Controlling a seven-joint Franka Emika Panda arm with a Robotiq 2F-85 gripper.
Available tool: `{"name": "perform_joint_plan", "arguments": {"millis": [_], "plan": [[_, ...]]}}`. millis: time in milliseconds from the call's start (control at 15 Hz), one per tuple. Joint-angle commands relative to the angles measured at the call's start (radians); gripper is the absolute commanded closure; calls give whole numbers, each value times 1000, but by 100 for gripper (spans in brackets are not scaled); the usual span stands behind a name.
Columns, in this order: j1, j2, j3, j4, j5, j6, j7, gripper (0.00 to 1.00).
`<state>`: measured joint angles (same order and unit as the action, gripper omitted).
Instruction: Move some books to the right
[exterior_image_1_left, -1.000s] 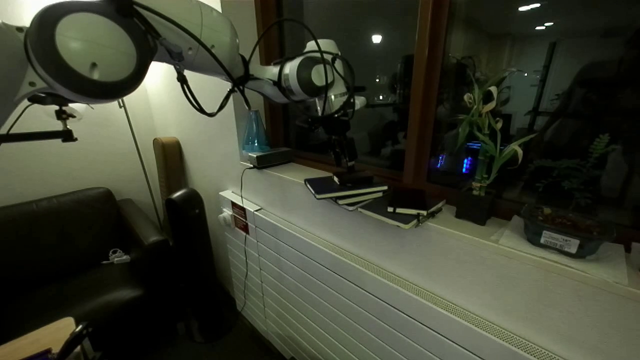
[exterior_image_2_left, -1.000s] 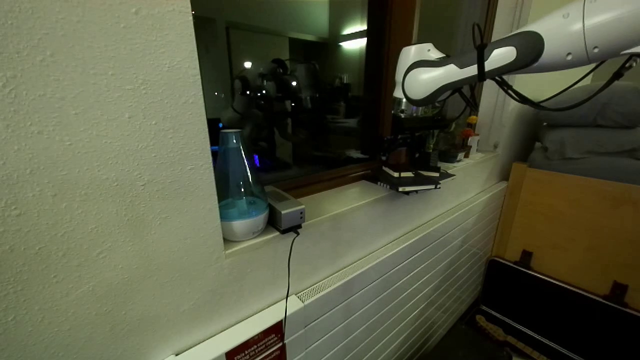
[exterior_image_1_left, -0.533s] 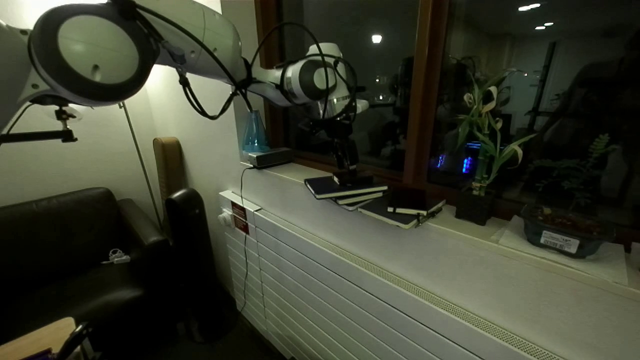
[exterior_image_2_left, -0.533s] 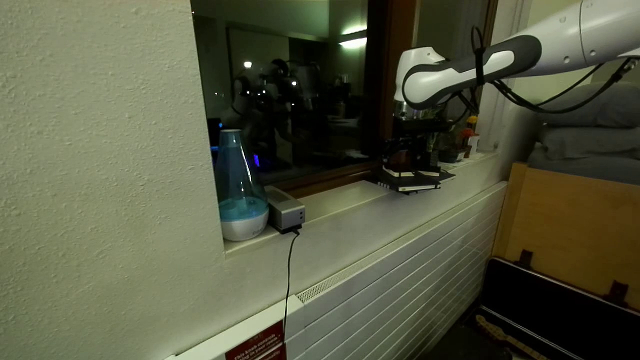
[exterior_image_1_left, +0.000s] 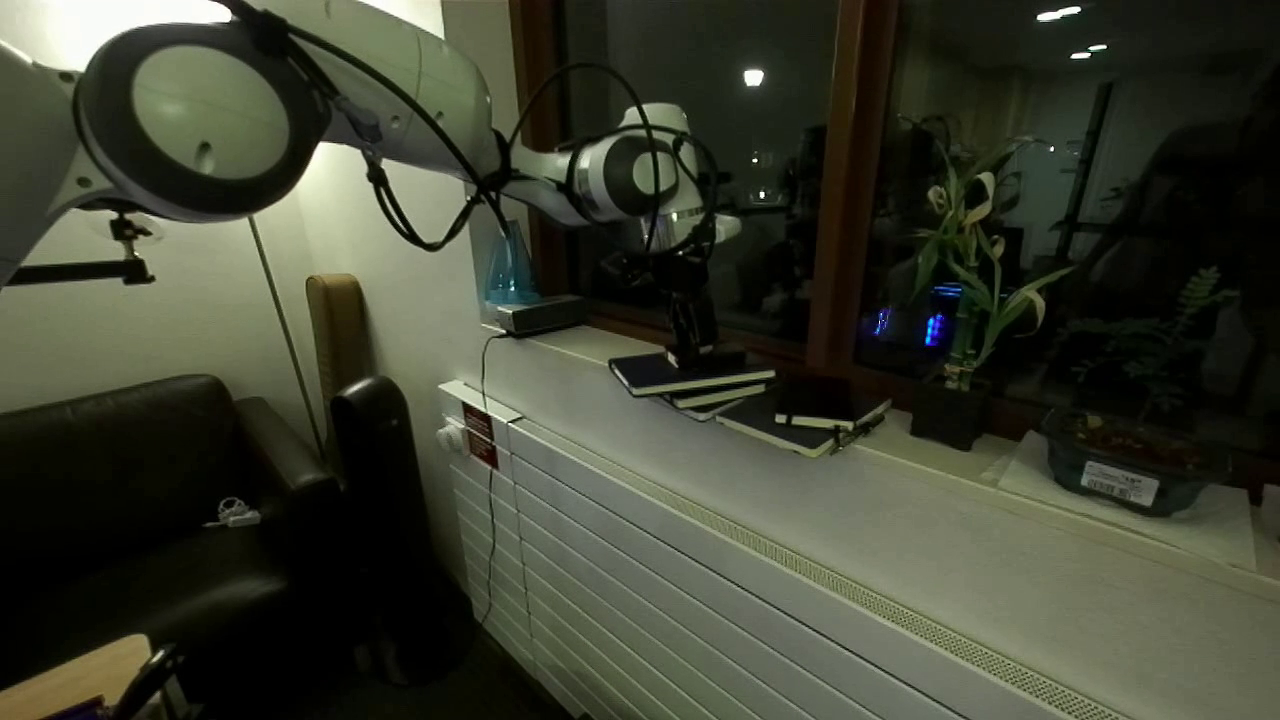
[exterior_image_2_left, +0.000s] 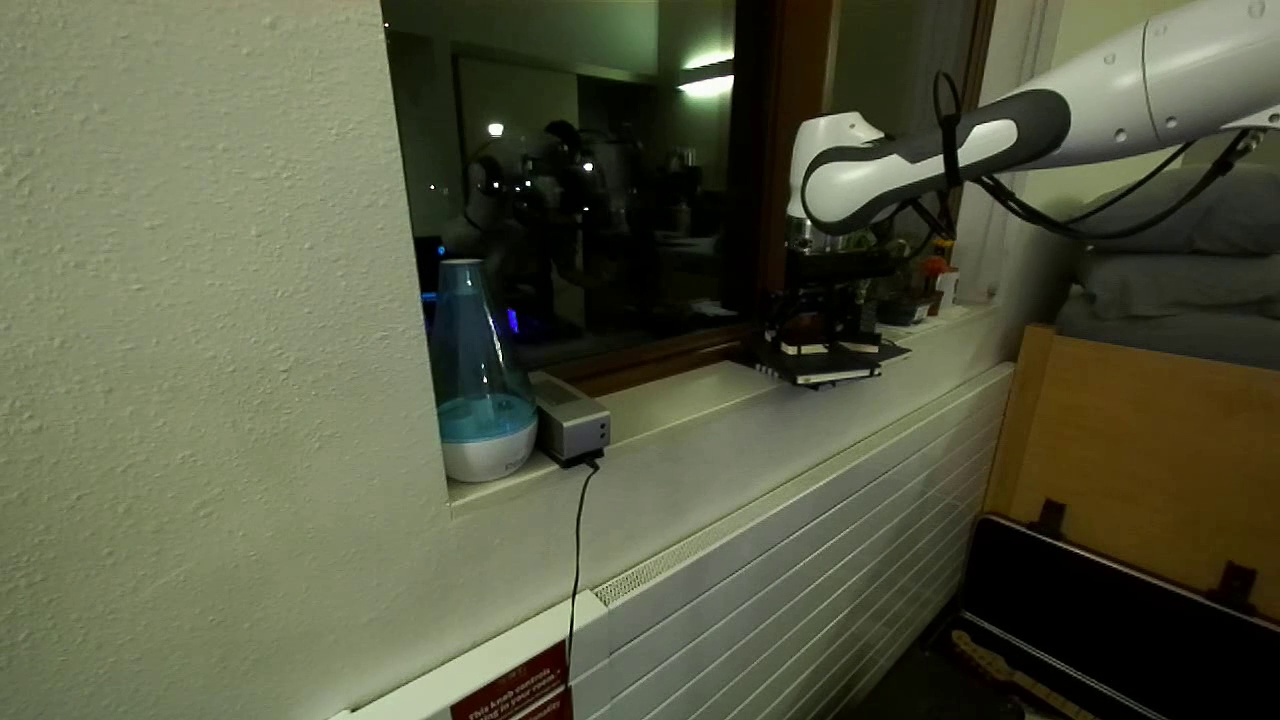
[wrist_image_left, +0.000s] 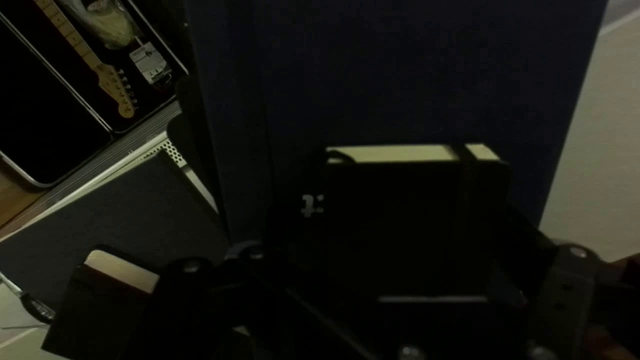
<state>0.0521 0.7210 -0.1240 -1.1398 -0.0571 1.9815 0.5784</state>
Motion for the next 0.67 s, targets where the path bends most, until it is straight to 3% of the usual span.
{"name": "perform_joint_plan", "arguments": {"millis": [0, 267, 600], "plan": [[-11, 17, 4, 30, 33, -14, 19, 26], [-8, 12, 3, 39, 34, -15, 12, 52], [3, -20, 11, 21, 24, -9, -19, 52]]}}
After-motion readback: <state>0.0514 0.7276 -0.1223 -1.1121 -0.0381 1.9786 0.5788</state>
